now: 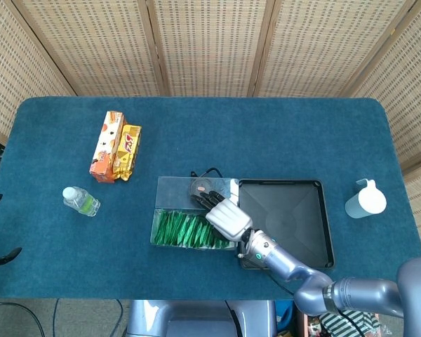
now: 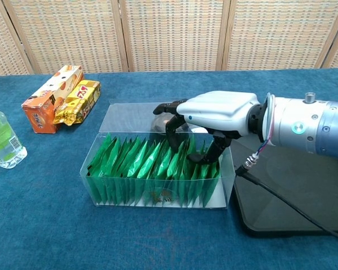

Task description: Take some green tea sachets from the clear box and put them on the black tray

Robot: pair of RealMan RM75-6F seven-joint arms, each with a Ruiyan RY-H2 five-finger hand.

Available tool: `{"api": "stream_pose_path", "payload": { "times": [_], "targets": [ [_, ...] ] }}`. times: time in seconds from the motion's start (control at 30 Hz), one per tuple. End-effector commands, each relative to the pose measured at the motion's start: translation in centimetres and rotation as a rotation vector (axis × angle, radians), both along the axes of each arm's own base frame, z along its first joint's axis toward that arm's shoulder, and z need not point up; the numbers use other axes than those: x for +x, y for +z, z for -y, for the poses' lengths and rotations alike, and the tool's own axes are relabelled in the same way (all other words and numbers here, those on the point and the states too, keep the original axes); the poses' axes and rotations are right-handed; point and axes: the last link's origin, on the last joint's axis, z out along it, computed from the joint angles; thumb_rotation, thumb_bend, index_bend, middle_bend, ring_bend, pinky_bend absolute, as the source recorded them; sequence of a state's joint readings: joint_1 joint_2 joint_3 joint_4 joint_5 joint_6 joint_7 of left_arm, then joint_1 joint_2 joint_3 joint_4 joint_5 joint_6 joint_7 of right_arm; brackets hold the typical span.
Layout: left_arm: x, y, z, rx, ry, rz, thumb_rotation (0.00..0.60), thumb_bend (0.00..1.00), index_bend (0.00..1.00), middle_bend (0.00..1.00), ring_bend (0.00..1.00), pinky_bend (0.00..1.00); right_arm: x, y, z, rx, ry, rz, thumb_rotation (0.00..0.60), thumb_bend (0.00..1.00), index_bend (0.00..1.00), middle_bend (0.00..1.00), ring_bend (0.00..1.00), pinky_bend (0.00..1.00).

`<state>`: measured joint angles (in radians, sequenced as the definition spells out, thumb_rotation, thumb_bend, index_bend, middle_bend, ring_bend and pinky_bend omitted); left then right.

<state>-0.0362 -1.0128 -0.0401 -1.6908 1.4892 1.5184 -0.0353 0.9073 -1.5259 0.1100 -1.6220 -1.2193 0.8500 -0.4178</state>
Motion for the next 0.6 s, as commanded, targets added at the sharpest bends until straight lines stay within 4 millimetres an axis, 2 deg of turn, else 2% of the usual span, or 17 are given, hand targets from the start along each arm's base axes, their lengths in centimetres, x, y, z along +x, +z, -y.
{"api": "stream_pose_path", "payload": {
  "times": [0.03, 0.6],
  "targets": [
    [-0.01, 0.0, 0.0, 0.0, 0.0, 0.0, 0.6, 0.1, 0.0, 0.0, 0.0, 0.0, -0.09, 0.01, 0.01, -0.001, -0.003, -0.001, 0.6, 0.59, 0.49, 0.07, 0.0, 0.16],
    [-0.03, -0.08, -0.05, -0.001, 0.003, -0.004, 0.6, 0.1, 0.0, 0.0, 0.0, 0.0, -0.61, -0.68, -0.02, 0.001, -0.01, -0.003, 0.6, 0.6, 0.6, 0.08, 0.0, 0.17]
  ]
}}
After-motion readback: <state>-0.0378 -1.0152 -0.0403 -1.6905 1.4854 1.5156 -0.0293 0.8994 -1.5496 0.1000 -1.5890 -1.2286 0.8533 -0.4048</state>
